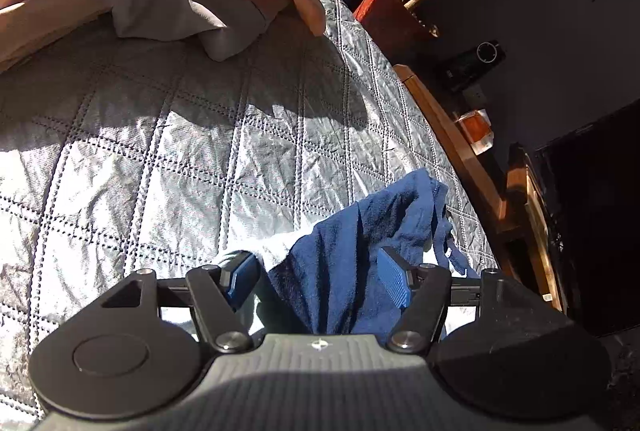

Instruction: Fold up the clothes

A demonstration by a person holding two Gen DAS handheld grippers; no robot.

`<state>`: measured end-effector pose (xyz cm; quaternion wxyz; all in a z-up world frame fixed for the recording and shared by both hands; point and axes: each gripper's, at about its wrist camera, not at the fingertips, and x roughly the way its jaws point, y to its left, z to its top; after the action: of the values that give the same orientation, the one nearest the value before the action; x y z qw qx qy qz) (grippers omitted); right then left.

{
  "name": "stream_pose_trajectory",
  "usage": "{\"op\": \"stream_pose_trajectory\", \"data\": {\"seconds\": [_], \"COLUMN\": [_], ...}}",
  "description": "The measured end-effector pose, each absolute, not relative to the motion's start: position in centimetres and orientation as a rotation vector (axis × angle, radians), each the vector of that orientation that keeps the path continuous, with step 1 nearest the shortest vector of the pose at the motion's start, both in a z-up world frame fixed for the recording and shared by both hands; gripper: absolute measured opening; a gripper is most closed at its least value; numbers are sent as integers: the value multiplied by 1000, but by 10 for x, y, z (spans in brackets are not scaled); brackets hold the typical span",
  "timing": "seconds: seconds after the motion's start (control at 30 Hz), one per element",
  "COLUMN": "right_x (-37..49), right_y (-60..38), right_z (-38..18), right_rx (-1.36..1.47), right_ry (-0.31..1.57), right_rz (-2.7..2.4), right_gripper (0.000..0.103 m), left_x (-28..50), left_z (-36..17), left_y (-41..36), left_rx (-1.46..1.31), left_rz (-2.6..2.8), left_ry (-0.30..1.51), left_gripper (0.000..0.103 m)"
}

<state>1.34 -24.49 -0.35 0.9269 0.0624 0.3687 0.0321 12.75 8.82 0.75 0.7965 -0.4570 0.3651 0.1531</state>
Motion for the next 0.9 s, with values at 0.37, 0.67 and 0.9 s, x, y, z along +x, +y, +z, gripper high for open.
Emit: {"op": "stream_pose_trajectory", "data": {"seconds": [0.37,0.67,0.9], "right_x": [-8,-61,-60], "right_y": [-268,-393,-344], "right_z": [28,25,32], "right_rx": [226,753,253], "right_ry": [541,557,827], "right_rz": [63,-178,-26], "right_gripper": [77,56,51], "left_x": [117,114,114], "left_z": [43,45,52], "left_y": [74,45,64], "left_rx": [-825,-702,-734], "left_rz": [278,168,200], "left_ry": [841,984,974], "left_gripper": [77,77,77]}}
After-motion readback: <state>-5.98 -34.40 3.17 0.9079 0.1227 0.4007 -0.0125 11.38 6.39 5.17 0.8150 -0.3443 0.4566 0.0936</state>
